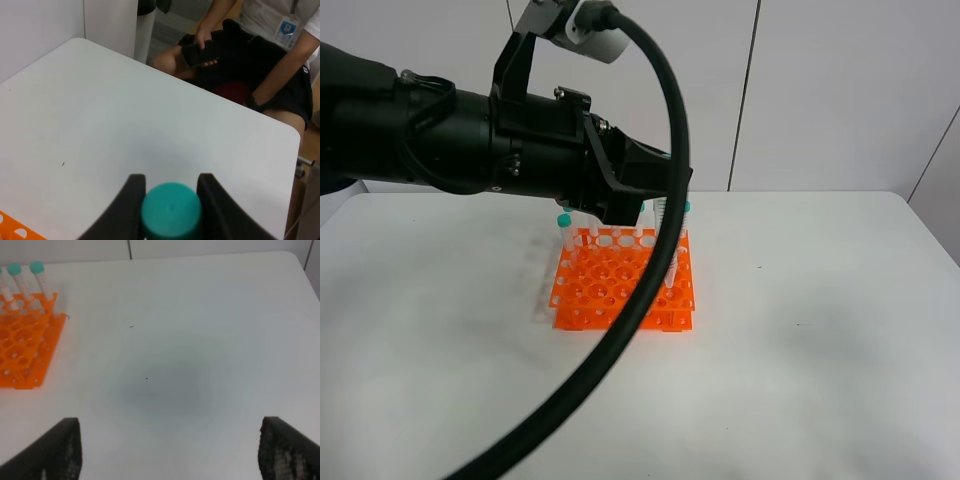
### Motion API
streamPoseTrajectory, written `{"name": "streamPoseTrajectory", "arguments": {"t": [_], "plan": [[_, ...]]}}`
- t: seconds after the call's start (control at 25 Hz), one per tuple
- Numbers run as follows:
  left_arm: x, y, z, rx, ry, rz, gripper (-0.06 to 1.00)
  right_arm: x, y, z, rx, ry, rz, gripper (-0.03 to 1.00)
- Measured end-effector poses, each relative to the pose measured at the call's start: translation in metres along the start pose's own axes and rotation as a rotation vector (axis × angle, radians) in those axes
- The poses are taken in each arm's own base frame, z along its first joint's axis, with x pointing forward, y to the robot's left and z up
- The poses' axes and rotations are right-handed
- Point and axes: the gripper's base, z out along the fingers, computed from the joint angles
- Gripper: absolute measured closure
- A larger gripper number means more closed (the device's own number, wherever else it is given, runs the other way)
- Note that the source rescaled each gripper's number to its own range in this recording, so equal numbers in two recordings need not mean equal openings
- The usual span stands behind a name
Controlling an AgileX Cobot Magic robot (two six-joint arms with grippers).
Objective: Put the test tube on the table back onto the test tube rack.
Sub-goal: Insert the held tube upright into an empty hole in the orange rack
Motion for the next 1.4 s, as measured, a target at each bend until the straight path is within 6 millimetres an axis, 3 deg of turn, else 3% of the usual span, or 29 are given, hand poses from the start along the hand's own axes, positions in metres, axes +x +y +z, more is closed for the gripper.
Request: {"name": "streamPoseTrajectory", "arguments": {"t": [1.12,1.4], "plan": [[-0.002,0.006,0.0,-0.066,-0.014,0.075,0.94,0.0,0.0,0.0,-0.003,0.0,0.019,0.04],[0.0,0.028,-0.008,-0.168,0.016,0.17,0.94,0.0,0.0,0.0,-0.003,0.0,0.019,0.04]]}}
